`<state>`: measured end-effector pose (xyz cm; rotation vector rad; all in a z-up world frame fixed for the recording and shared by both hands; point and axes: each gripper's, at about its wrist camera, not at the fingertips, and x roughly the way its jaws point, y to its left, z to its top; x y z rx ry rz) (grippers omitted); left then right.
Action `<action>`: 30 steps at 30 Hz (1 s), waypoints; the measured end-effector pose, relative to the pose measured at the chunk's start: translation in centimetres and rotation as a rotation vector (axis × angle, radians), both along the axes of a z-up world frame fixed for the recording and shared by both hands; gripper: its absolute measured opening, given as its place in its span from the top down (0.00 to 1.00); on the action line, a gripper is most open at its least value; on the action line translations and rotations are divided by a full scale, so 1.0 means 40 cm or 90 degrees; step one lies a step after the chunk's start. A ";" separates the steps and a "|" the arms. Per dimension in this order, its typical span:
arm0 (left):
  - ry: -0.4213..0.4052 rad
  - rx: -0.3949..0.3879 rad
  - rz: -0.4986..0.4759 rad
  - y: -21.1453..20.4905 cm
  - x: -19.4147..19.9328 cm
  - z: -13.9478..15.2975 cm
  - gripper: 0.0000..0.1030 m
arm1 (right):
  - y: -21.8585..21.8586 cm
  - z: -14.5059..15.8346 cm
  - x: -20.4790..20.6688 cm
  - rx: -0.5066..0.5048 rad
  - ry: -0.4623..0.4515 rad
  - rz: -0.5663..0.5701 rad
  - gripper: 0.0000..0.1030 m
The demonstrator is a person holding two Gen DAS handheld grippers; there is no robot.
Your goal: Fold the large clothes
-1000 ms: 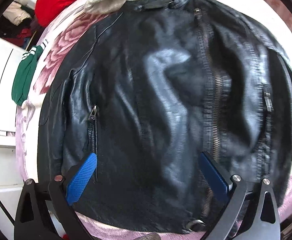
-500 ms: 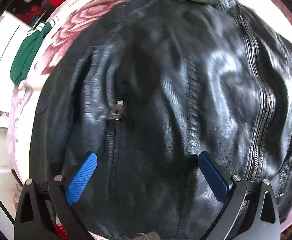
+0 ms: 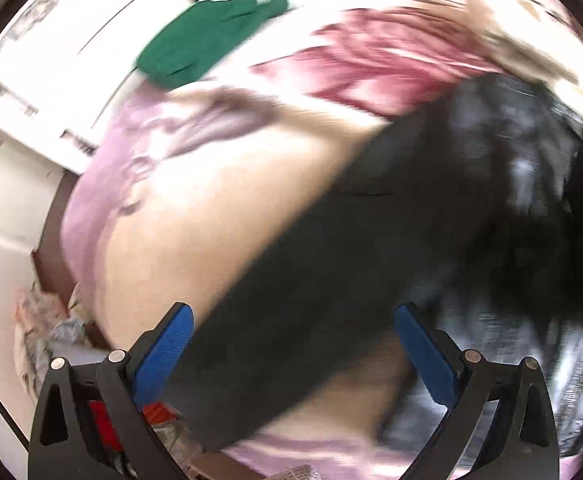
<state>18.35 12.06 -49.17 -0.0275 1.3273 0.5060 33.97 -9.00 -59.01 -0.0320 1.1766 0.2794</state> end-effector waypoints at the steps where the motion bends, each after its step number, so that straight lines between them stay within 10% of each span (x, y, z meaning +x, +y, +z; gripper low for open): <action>1: 0.003 0.002 0.009 0.020 -0.009 -0.001 0.00 | 0.084 -0.046 -0.043 -0.033 0.014 0.058 0.95; 10: 0.047 -0.032 0.083 0.172 -0.127 -0.058 0.00 | 0.256 -0.158 -0.340 -0.123 0.152 0.200 0.81; 12: 0.056 -0.046 0.094 0.189 -0.143 -0.067 0.00 | 0.208 -0.124 -0.337 -0.056 0.224 0.185 0.43; 17: 0.058 -0.052 0.106 0.225 -0.170 -0.062 0.00 | -0.002 -0.012 -0.344 0.148 0.304 0.036 0.34; 22: 0.052 -0.044 0.092 0.229 -0.163 -0.063 0.00 | -0.354 -0.024 -0.261 0.237 0.288 -0.288 0.34; 30: 0.063 -0.054 0.068 0.181 -0.133 -0.088 0.00 | -0.630 -0.196 -0.131 0.198 0.261 -0.522 0.40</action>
